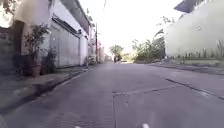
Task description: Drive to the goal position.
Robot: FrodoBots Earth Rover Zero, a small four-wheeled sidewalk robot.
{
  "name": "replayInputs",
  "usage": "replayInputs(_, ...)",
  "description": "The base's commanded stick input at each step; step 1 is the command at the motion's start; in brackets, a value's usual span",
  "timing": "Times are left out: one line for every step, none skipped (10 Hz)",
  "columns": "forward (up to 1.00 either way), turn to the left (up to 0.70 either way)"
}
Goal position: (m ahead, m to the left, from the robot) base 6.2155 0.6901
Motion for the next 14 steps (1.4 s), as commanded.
replayInputs(1.00, 0.00)
replayInputs(1.00, 0.00)
replayInputs(1.00, -0.06)
replayInputs(1.00, -0.40)
replayInputs(1.00, -0.40)
replayInputs(1.00, 0.00)
replayInputs(1.00, 0.00)
replayInputs(1.00, 0.00)
replayInputs(1.00, 0.00)
replayInputs(1.00, 0.00)
replayInputs(1.00, 0.00)
replayInputs(1.00, 0.00)
replayInputs(1.00, 0.00)
replayInputs(1.00, 0.00)
